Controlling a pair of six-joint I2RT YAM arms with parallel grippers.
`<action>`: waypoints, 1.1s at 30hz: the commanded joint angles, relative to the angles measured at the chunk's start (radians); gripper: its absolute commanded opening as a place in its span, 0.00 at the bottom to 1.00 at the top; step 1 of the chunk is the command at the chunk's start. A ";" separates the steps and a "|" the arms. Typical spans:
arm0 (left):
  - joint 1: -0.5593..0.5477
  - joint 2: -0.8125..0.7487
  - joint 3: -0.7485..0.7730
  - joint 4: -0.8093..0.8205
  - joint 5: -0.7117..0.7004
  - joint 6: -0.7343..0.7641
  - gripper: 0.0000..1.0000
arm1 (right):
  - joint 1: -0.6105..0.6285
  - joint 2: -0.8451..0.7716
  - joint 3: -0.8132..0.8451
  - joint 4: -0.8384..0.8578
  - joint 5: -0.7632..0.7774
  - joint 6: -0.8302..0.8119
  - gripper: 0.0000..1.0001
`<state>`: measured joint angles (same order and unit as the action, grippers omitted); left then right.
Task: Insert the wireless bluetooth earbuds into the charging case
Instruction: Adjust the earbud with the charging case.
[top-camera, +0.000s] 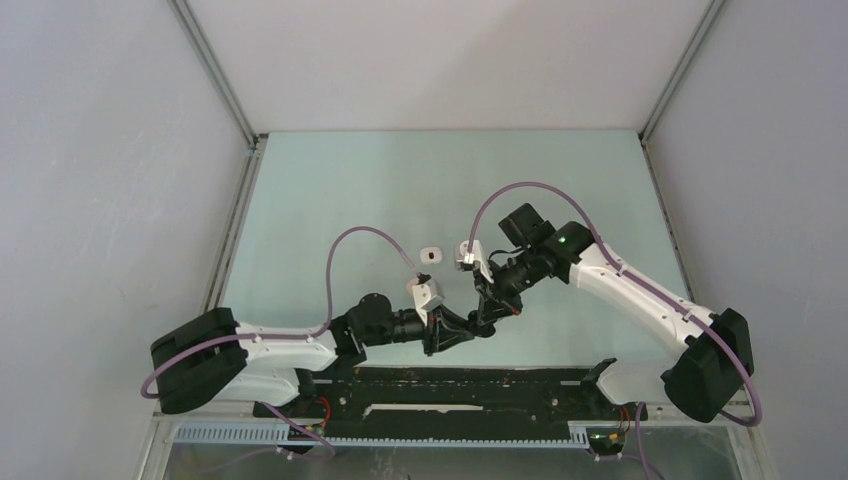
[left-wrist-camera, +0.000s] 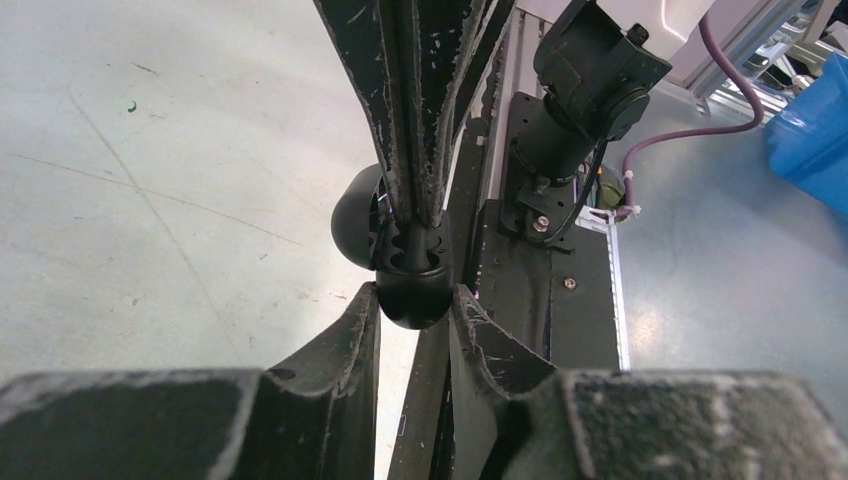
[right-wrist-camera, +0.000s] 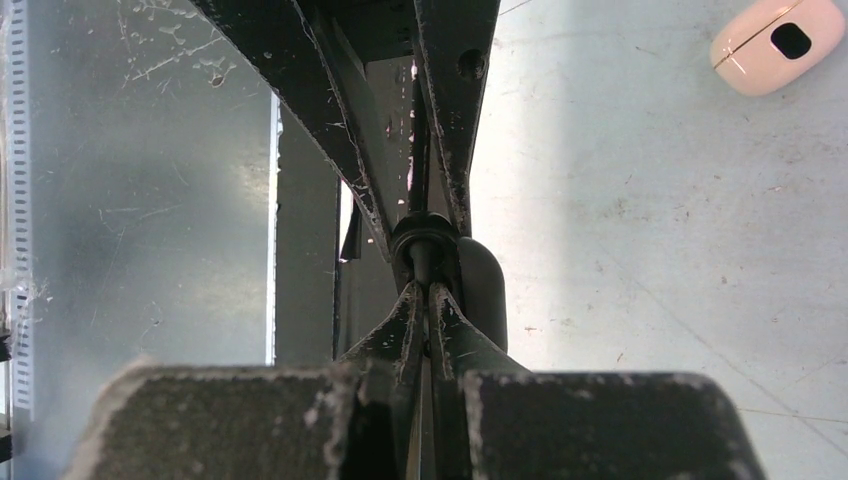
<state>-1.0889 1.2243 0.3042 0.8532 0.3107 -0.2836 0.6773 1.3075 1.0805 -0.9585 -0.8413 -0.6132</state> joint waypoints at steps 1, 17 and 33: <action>0.009 0.008 0.033 0.116 -0.019 0.013 0.00 | 0.005 -0.023 -0.011 -0.007 -0.035 0.009 0.00; 0.016 -0.013 -0.017 0.197 -0.069 0.007 0.00 | 0.029 -0.033 -0.029 0.004 0.016 0.016 0.00; 0.018 0.005 -0.032 0.221 -0.019 0.026 0.00 | -0.064 -0.193 0.060 -0.087 0.008 -0.036 0.75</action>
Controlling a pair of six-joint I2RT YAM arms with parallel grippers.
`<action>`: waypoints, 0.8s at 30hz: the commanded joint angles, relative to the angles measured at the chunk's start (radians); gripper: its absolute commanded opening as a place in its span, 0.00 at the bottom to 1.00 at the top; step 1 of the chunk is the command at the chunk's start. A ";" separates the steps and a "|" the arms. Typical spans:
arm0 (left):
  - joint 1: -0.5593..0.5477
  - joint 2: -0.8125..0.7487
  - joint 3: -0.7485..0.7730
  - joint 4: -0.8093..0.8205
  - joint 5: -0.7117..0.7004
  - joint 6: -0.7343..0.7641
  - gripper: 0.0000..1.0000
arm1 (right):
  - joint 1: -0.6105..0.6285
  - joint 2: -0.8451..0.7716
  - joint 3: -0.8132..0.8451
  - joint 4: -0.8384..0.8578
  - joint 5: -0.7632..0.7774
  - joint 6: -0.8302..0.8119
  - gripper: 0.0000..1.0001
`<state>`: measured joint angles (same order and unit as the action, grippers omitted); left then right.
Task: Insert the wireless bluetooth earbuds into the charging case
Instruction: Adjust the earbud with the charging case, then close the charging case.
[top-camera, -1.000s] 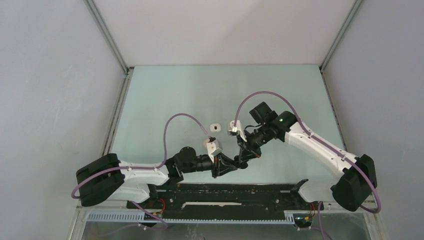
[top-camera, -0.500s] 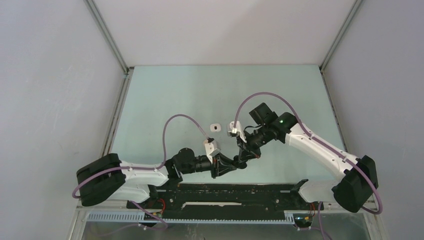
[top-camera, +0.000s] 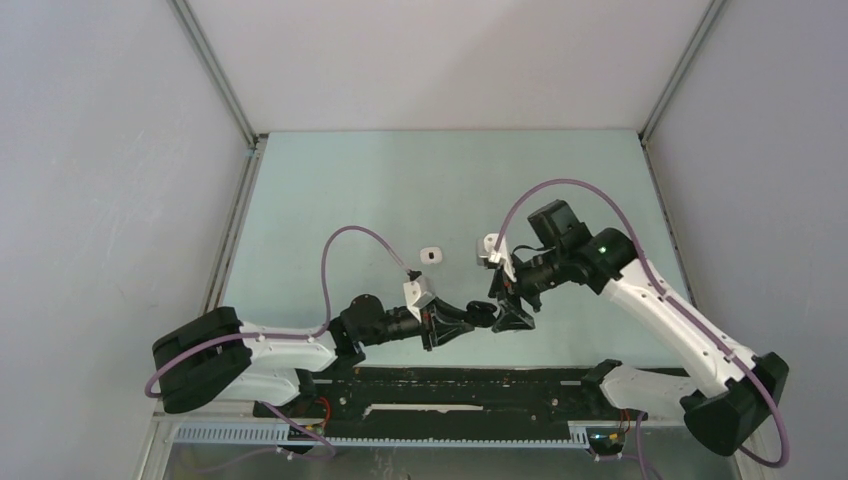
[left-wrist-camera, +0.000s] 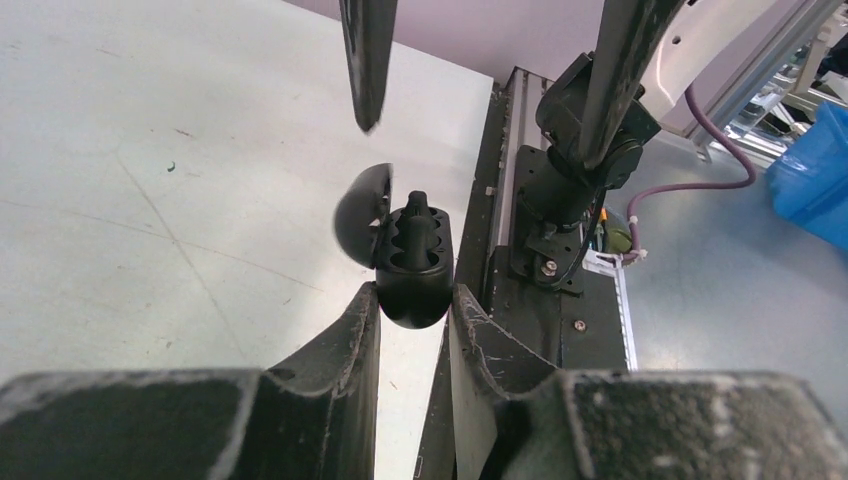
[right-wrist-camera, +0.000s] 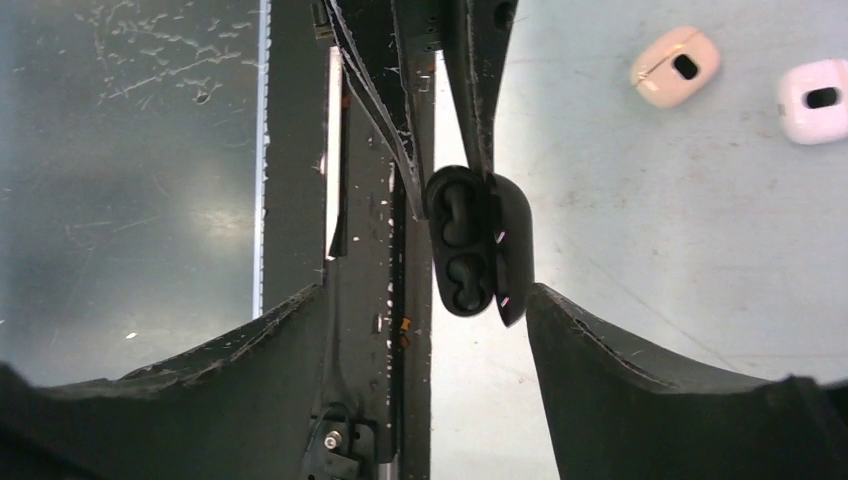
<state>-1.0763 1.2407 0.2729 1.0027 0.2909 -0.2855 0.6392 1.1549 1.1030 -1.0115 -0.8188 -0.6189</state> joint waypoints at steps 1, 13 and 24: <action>0.006 -0.009 0.002 0.071 0.006 0.029 0.00 | -0.032 -0.037 0.033 -0.037 -0.008 -0.037 0.76; 0.009 -0.010 0.006 0.070 -0.024 -0.011 0.00 | -0.016 0.074 -0.004 0.022 -0.025 -0.025 0.77; 0.070 0.061 0.017 0.083 -0.078 -0.139 0.00 | -0.002 -0.131 -0.042 -0.031 0.150 -0.018 0.79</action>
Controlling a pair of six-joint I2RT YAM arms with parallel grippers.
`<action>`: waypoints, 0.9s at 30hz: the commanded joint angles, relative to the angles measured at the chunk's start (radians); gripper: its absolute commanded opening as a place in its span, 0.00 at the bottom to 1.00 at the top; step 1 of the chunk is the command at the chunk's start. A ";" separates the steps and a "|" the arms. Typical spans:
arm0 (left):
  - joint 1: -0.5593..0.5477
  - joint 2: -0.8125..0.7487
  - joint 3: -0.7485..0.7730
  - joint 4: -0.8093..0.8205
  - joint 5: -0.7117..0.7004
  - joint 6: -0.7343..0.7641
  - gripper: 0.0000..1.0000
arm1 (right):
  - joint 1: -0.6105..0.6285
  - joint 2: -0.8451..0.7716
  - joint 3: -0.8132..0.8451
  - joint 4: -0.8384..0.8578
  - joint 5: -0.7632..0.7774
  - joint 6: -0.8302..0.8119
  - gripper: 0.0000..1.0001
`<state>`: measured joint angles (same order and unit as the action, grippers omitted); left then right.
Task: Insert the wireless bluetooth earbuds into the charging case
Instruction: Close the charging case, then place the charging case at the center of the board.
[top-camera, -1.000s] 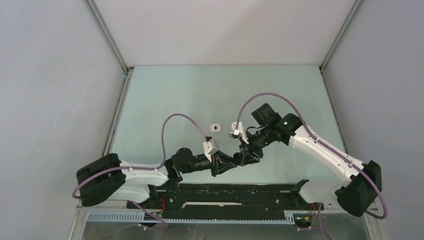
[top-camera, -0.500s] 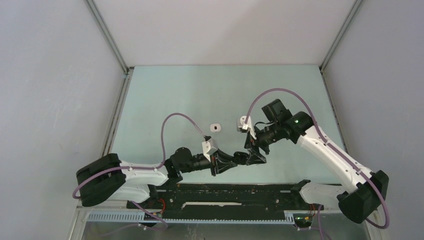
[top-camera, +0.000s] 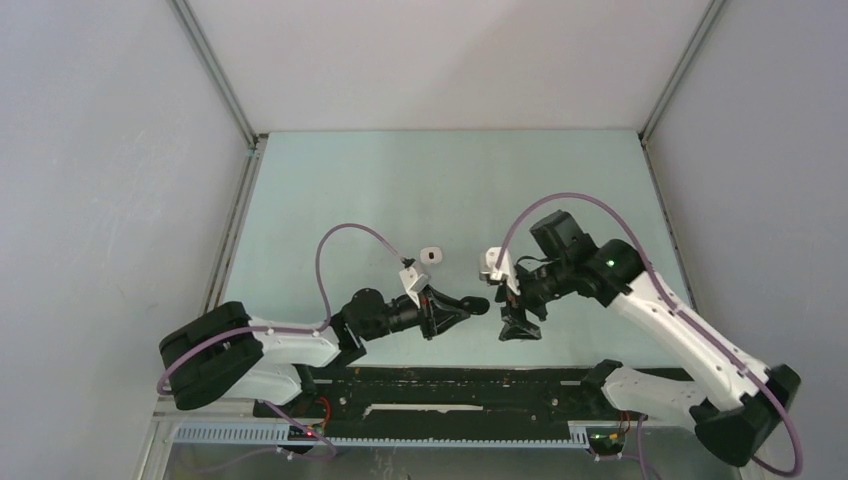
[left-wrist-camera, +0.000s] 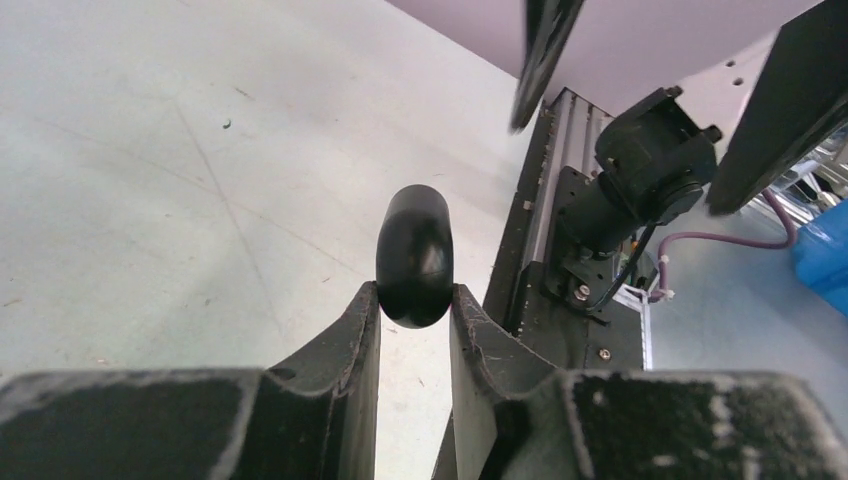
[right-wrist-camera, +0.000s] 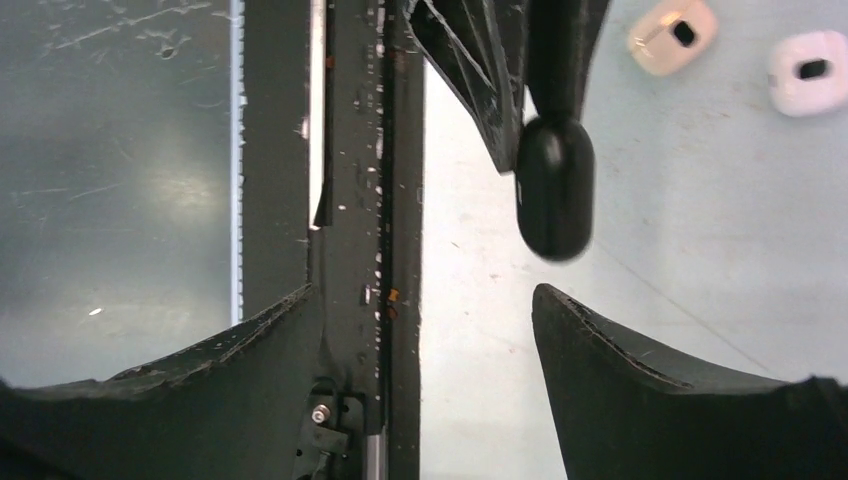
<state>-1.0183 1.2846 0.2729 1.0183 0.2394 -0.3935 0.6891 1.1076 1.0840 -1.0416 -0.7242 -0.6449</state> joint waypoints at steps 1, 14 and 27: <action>0.012 0.023 0.019 0.076 -0.016 -0.031 0.00 | -0.078 -0.090 -0.034 0.012 0.059 0.011 0.79; 0.055 0.114 0.122 -0.086 -0.032 -0.202 0.00 | -0.393 -0.080 -0.113 0.244 -0.049 0.216 0.80; 0.174 0.481 0.297 -0.128 0.049 -0.511 0.02 | -0.566 -0.085 -0.175 0.297 -0.075 0.291 1.00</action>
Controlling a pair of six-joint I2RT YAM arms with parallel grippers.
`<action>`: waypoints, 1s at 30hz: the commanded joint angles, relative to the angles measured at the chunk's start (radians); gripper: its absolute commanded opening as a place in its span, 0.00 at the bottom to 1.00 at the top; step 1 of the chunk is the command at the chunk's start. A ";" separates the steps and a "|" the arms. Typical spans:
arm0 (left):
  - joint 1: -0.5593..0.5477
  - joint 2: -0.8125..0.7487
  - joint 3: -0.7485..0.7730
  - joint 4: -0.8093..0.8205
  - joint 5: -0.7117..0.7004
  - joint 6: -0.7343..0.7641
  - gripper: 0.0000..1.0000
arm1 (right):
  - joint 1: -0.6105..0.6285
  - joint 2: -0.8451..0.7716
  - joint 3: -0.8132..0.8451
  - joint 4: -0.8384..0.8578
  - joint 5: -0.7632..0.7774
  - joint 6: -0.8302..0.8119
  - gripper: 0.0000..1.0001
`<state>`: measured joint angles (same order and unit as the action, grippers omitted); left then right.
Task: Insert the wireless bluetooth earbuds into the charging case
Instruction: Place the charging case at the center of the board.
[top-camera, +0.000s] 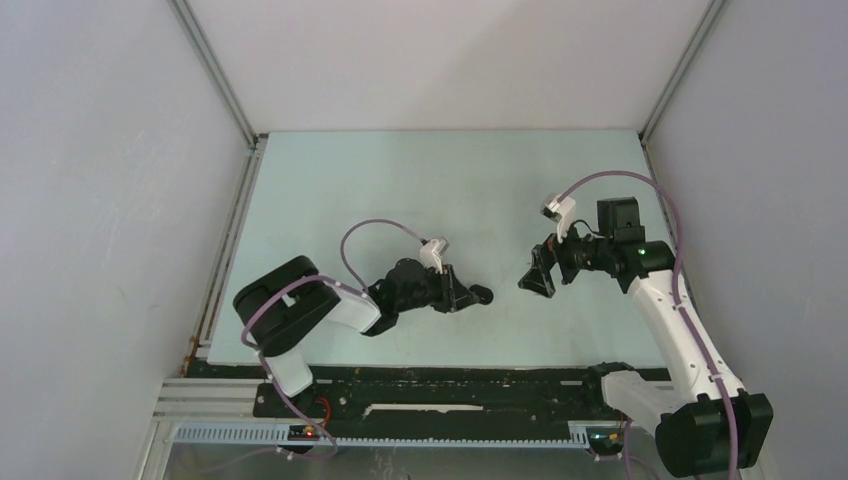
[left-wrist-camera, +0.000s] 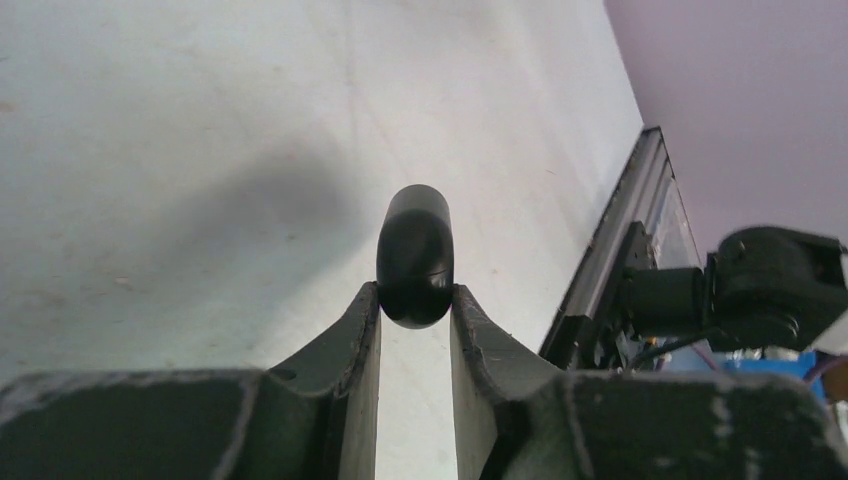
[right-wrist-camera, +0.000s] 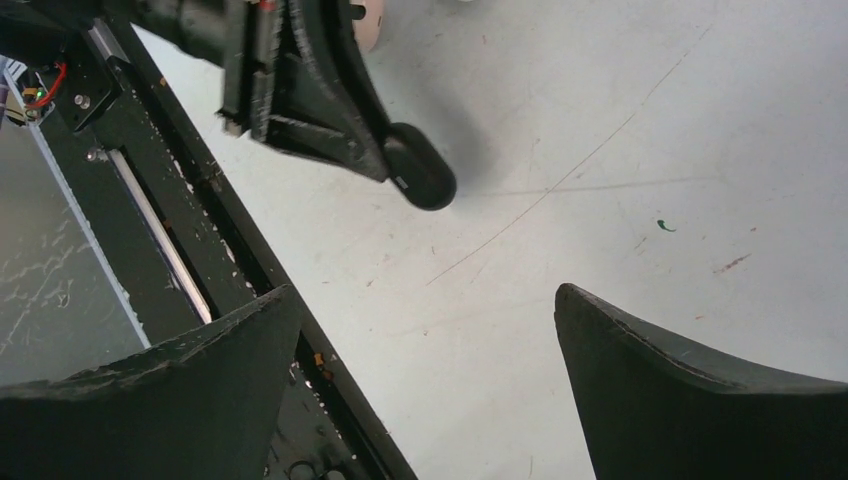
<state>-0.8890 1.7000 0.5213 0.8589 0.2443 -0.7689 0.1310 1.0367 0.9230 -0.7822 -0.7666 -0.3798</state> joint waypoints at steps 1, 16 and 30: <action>0.054 0.086 0.049 0.051 0.055 -0.161 0.03 | -0.008 -0.016 -0.015 0.038 -0.035 0.026 1.00; 0.099 0.049 -0.018 0.002 0.009 -0.210 0.94 | -0.032 0.007 -0.019 0.086 0.018 0.093 1.00; 0.098 -0.379 0.136 -0.750 -0.287 0.184 1.00 | -0.057 -0.033 -0.049 0.219 0.173 0.197 1.00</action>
<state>-0.7952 1.4391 0.5686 0.3679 0.1287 -0.7719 0.0795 1.0187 0.8730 -0.6483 -0.6601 -0.2417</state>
